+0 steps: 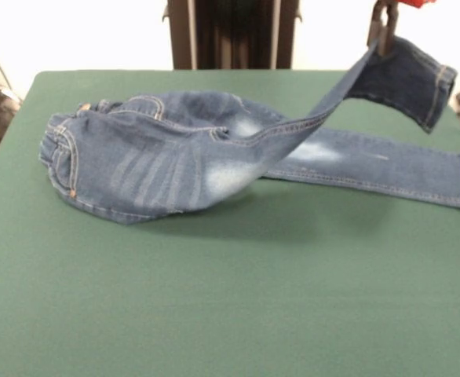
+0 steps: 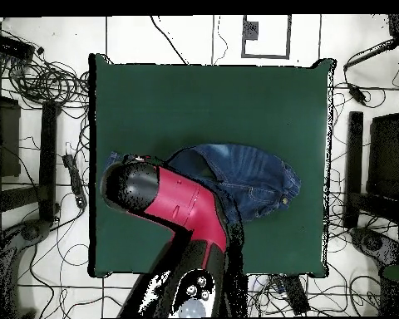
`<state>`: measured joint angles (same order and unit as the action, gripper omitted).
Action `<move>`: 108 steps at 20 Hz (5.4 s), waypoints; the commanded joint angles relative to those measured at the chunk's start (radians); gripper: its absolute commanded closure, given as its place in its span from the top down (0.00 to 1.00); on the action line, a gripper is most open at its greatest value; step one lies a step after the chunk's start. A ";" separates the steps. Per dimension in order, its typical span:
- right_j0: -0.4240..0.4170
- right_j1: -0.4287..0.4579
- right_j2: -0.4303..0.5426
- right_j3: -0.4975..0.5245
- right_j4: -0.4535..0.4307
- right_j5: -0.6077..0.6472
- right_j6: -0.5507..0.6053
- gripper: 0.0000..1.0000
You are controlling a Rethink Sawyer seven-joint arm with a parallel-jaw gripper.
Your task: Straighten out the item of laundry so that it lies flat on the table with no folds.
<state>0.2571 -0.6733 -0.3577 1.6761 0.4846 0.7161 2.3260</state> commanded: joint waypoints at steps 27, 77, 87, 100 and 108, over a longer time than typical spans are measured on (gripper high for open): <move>-0.271 -0.026 0.563 0.152 0.261 0.446 0.018 0.00; -0.127 -0.132 0.115 0.066 -0.633 -0.493 0.086 0.00; -0.472 -0.172 0.515 0.268 -0.473 -0.344 0.008 0.00; -0.370 -0.119 0.437 0.203 -0.382 -0.193 0.138 0.00; -0.305 -0.066 0.388 0.084 -0.361 -0.132 0.176 0.00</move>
<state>-0.0907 -0.8444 -0.0110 1.7898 0.0661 0.4555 2.3291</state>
